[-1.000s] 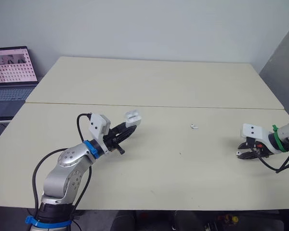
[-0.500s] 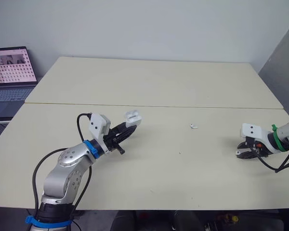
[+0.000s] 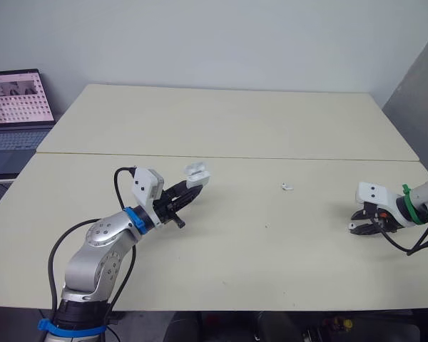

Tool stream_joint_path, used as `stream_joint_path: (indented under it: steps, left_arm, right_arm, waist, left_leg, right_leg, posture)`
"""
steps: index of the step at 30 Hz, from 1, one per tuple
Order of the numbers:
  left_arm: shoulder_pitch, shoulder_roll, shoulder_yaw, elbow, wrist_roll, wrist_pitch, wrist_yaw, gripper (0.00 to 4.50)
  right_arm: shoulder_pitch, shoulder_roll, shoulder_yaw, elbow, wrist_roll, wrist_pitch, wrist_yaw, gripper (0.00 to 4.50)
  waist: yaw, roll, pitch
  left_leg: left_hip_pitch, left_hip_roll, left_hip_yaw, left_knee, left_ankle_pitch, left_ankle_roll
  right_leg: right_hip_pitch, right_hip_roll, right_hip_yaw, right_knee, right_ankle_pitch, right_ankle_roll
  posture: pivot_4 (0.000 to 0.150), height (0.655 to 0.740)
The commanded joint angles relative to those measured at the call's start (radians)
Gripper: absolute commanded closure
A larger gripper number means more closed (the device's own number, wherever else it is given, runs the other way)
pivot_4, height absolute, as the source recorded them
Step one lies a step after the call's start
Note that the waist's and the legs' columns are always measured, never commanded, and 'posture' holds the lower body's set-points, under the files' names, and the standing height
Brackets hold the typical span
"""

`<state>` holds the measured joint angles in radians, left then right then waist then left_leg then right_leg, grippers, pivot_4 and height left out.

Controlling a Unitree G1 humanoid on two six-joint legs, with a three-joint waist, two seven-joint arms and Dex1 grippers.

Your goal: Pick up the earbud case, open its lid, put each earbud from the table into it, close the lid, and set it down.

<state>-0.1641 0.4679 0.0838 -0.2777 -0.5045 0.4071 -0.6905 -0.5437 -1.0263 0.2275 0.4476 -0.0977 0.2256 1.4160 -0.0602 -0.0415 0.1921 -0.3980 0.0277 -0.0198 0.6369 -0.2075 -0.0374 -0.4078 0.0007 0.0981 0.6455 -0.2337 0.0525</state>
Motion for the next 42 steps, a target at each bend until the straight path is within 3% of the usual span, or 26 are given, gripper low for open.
stream_joint_path:
  steps: [1,14,19,25,29,36,39,42]
  left_arm:
    - [-0.021,-0.001,0.001,-0.033,-0.004,-0.023,-0.009,3.78]
    - [-0.017,-0.001,0.002,-0.035,-0.003,-0.025,-0.013,3.78]
    - [-0.010,0.002,0.008,-0.035,-0.005,-0.026,-0.019,3.78]
    - [-0.007,-0.001,0.009,-0.040,-0.007,-0.021,-0.019,3.78]
    - [-0.008,-0.006,0.017,-0.035,0.000,-0.030,-0.004,3.78]
    - [-0.012,-0.040,0.039,-0.032,0.016,-0.052,0.073,3.78]
    - [-0.010,-0.052,0.029,-0.039,0.018,-0.047,0.086,3.78]
    - [-0.020,-0.045,0.021,-0.031,0.016,-0.043,0.068,3.78]
  right_arm:
    - [0.009,0.010,0.002,-0.012,0.002,0.004,0.003,2.49]
    - [0.011,-0.005,-0.009,-0.049,0.017,0.026,0.033,2.49]
    - [-0.126,0.022,-0.030,-0.065,0.041,0.096,0.060,2.49]
    - [-0.258,0.059,-0.049,-0.150,0.137,0.333,0.109,2.49]
    - [-0.276,0.156,-0.143,-0.137,0.202,0.403,-0.060,2.49]
    - [-0.143,0.352,-0.317,-0.275,0.253,0.379,-0.430,2.49]
    - [-0.064,0.365,-0.287,-0.357,0.260,0.362,-0.431,2.49]
    - [-0.071,0.343,-0.232,-0.328,0.241,0.316,-0.389,2.49]
  waist:
    - [0.000,0.000,0.000]
    - [0.000,0.000,0.000]
    - [-0.004,0.004,0.002]
    - [-0.001,0.005,0.003]
    - [0.003,0.005,0.003]
    - [0.005,0.005,0.003]
    - [0.006,0.005,0.003]
    - [0.004,0.005,0.003]
  left_leg:
    - [0.000,0.000,0.000,0.000,0.000,0.000]
    - [0.000,0.000,0.000,0.000,0.000,0.000]
    - [-0.001,0.000,0.001,0.000,0.000,0.000]
    - [-0.002,0.000,-0.001,-0.003,0.000,0.000]
    - [-0.003,-0.001,-0.001,-0.006,0.000,0.000]
    - [-0.004,-0.001,-0.002,-0.007,0.000,0.000]
    - [-0.004,-0.001,-0.003,-0.007,0.000,0.000]
    - [-0.004,-0.001,-0.002,-0.007,0.000,0.000]
  right_leg:
    - [0.000,0.000,0.000,0.000,0.000,0.000]
    - [0.000,0.000,0.000,0.000,0.000,0.000]
    - [-0.002,0.000,0.001,0.001,0.000,0.000]
    - [-0.003,0.000,0.000,0.001,0.000,0.000]
    - [-0.004,0.000,0.000,-0.001,0.000,0.001]
    - [-0.005,0.001,0.000,0.000,0.002,0.005]
    - [-0.005,0.001,0.000,0.000,0.002,0.006]
    - [-0.005,0.001,0.000,0.000,0.002,0.006]
  posture:
    - [0.150,0.7400]
    - [0.150,0.7400]
    - [0.150,0.7400]
    - [0.150,0.7400]
    - [0.150,0.7400]
    - [0.150,0.7400]
    - [0.150,0.7400]
    - [0.150,0.7400]
